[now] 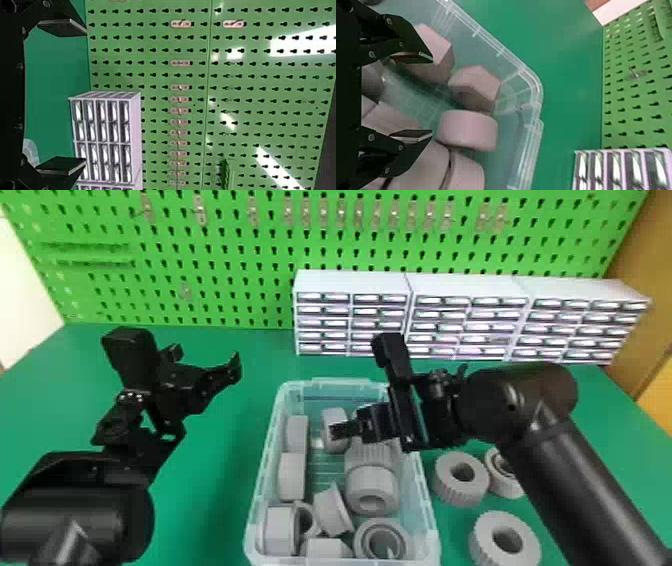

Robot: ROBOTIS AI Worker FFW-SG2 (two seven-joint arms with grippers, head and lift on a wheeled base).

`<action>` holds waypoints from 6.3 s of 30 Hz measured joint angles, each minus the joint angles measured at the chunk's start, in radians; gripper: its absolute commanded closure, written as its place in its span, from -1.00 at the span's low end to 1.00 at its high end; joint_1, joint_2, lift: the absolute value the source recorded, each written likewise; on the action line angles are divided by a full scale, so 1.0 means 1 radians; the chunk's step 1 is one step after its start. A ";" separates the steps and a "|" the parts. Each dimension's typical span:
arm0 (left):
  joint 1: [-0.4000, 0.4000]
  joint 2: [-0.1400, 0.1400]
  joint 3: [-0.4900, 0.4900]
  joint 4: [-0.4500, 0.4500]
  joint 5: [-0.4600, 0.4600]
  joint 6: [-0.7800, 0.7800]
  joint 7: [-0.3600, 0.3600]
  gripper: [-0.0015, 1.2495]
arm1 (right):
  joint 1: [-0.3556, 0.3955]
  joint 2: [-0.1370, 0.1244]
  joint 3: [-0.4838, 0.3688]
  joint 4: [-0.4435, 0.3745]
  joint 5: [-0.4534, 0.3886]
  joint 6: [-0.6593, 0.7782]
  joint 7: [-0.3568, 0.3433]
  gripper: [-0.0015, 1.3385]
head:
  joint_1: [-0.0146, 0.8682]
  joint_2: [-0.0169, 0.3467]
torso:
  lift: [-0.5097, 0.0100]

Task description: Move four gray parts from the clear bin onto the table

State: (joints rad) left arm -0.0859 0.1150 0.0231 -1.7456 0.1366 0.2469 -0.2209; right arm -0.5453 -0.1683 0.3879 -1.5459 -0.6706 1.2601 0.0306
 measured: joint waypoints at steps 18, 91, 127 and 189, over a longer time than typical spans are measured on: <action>-0.003 0.000 -0.004 0.000 -0.005 0.012 0.000 -0.78 | -0.011 0.005 0.053 0.090 -0.109 0.007 -0.002 -0.13 | 0.57 -0.72 | 0.77; -0.011 0.000 -0.010 0.007 -0.011 0.019 -0.009 -0.78 | -0.090 0.005 0.248 0.386 -0.115 -0.261 0.282 -0.23 | 0.57 -0.72 | 0.77; -0.012 0.000 -0.020 0.008 -0.018 0.020 -0.009 -0.78 | -0.110 0.009 0.307 0.543 -0.184 -0.423 0.425 -0.22 | 0.57 -0.72 | 0.77; 0.000 0.000 -0.012 0.008 -0.018 0.023 -0.021 -0.78 | -0.100 0.006 0.192 0.364 -0.114 -0.388 0.423 0.29 | 0.57 -0.72 | 0.77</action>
State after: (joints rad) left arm -0.0859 0.1150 0.0114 -1.7373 0.1181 0.2699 -0.2423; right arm -0.6453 -0.1623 0.5803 -1.1823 -0.7845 0.8725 0.4535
